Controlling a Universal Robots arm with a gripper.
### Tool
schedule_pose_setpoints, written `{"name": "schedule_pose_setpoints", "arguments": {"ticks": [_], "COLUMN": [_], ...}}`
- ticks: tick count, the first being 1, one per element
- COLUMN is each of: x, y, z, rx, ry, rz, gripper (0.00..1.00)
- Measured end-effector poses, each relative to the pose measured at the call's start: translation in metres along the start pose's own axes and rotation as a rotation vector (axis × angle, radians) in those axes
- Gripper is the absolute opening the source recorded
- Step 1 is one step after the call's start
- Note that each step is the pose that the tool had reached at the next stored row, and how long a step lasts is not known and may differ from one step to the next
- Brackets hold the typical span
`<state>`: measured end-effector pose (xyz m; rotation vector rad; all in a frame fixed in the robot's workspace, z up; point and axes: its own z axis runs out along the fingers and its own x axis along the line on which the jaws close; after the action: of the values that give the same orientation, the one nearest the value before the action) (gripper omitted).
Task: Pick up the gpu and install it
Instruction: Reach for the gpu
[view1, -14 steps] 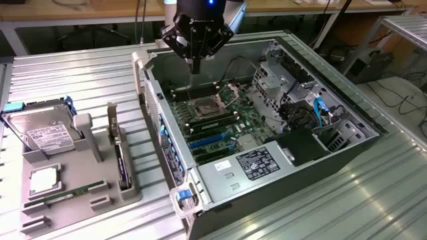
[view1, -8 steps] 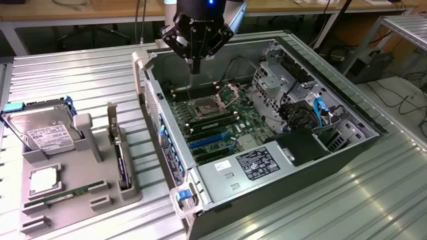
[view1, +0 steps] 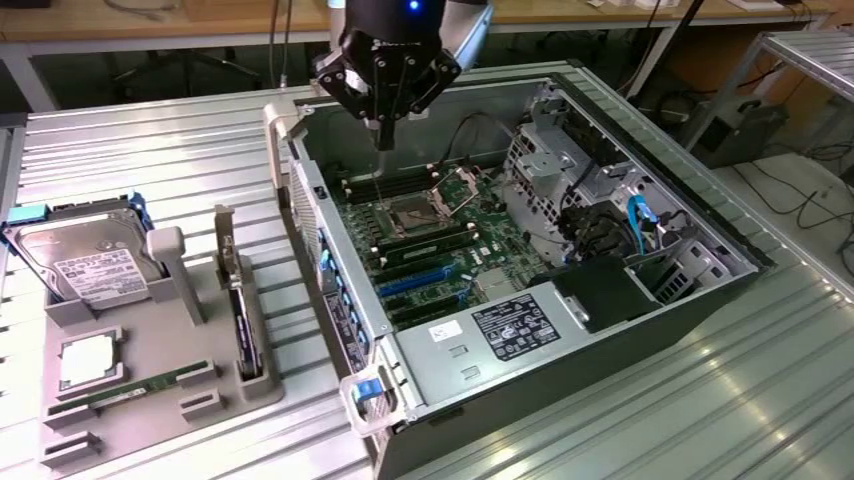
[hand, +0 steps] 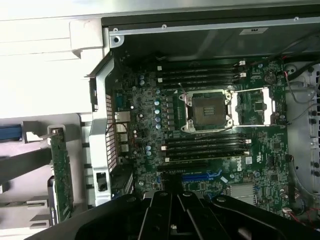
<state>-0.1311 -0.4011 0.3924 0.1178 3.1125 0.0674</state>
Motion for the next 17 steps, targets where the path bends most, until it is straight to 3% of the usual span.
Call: {"name": "schedule_pose_setpoints", "arguments": {"ticks": [10, 17], "x": [0.046, 0.083], "y": [-0.0121, -0.0176], "z": [0.0021, 0.0075], "rx": [0.0000, 0.0036], "ry": [0.0000, -0.0002], "rz": [0.000, 0.000], "gripper": [0.11, 0.11]}}
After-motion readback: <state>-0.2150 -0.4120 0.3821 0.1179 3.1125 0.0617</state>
